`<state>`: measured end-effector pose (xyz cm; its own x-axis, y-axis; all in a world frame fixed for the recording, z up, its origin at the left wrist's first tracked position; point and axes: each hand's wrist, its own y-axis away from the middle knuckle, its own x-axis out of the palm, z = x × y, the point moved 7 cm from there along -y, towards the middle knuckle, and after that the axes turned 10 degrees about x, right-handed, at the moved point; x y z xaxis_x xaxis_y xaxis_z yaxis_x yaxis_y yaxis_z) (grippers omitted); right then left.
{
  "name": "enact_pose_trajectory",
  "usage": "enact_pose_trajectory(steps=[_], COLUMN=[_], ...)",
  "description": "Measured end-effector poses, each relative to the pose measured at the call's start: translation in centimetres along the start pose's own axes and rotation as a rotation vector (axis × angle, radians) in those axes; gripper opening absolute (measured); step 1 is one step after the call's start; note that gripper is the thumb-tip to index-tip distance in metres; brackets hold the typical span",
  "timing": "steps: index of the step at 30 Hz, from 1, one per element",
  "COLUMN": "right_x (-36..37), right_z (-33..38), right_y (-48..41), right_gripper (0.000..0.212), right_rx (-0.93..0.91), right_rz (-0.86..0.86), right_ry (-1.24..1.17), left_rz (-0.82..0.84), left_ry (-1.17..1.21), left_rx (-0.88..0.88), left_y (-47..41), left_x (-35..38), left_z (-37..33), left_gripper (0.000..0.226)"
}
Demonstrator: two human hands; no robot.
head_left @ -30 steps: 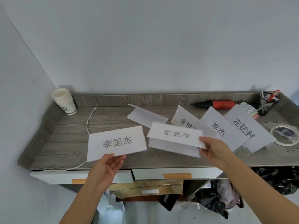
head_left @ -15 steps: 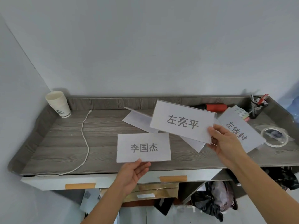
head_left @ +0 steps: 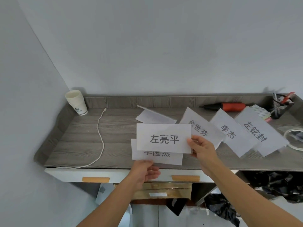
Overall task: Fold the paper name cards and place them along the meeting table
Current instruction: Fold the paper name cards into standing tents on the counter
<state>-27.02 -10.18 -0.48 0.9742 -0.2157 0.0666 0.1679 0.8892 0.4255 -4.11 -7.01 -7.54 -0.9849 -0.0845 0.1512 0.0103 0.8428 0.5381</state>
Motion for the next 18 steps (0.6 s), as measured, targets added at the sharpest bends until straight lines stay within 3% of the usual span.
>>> enact_pose_trajectory(steps=[5,8,11,15,18], right_x=[1.2,1.5,0.9,0.6,1.0], right_z=[-1.6,-2.9,-3.8,-2.9,-2.5], right_y=[0.5,0.6,0.5,1.1,1.3], right_gripper=[0.014,0.013,0.011,0.018,0.029], right_rx=[-0.028,-0.059,-0.149,-0.304,-0.296], right_rz=[0.042,0.040,-0.078,-0.225,-0.257], right_ry=[-0.015,0.041,0.345,0.822,0.941], left_rz=[-0.364,-0.292,-0.160,-0.139,-0.129], left_ry=[-0.256,-0.376,-0.401,-0.439,-0.440], left_rx=[0.294,0.461,0.487,0.505,0.519], left_y=[1.5,2.3,1.9,1.4,1.6], left_x=[-5.8,-5.5,-4.0,-3.7,-3.4], left_z=[-4.1,-7.0,-7.8,-7.8,-8.0], left_gripper=[0.030,0.041,0.040,0.035,0.033])
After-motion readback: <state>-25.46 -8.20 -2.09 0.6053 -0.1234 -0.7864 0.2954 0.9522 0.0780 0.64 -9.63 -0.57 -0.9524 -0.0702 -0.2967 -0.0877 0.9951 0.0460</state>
